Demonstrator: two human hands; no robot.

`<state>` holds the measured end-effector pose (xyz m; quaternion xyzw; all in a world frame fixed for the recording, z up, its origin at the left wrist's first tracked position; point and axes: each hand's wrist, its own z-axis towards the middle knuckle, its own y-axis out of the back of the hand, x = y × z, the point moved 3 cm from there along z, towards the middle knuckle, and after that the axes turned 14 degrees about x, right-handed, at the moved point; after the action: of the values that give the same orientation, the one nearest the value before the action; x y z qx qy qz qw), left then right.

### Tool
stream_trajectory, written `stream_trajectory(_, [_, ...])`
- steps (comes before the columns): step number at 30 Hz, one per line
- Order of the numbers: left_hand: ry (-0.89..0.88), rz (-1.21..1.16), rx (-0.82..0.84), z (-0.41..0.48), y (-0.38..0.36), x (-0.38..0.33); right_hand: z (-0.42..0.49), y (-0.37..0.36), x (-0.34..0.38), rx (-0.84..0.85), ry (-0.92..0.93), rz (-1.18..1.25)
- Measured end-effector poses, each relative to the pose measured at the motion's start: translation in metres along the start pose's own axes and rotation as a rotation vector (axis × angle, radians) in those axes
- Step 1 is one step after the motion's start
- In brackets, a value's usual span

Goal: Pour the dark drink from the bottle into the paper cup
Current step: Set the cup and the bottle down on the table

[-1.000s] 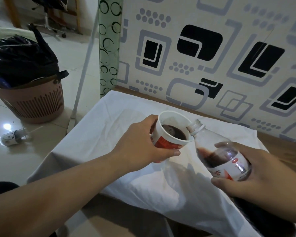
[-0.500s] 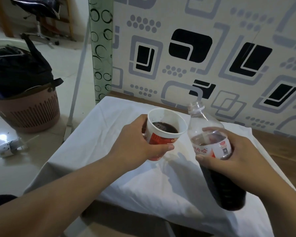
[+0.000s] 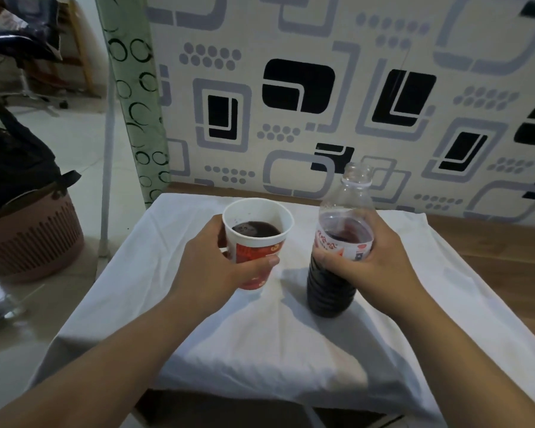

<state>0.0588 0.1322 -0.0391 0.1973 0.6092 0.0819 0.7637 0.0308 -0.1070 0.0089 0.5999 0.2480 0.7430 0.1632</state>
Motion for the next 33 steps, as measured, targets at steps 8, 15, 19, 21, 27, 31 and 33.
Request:
stream_trajectory(8, [-0.015, 0.023, -0.044, 0.007, 0.000, 0.009, 0.009, -0.004, -0.012, -0.076, -0.011, 0.056])
stream_trajectory(15, [-0.019, 0.006, -0.041, 0.009, -0.003, 0.013, 0.013, -0.008, -0.015, -0.099, -0.047, 0.056])
stream_trajectory(19, [-0.033, 0.008, -0.039, 0.010, -0.004, 0.014, 0.010, -0.009, -0.018, -0.085, -0.035, 0.097])
stream_trajectory(21, [-0.042, 0.002, -0.032, 0.011, -0.004, 0.016, 0.008, -0.010, -0.021, -0.070, -0.025, 0.116])
stream_trajectory(27, [-0.065, 0.003, 0.002, 0.011, -0.004, 0.017, 0.005, -0.009, -0.027, -0.041, -0.034, 0.092])
stream_trajectory(31, [-0.065, -0.012, 0.023, 0.009, -0.005, 0.014, 0.001, -0.006, -0.029, -0.027, -0.015, 0.131])
stream_trajectory(33, [-0.069, -0.021, 0.053, 0.009, -0.006, 0.014, 0.000, -0.001, -0.030, -0.037, 0.003, 0.159])
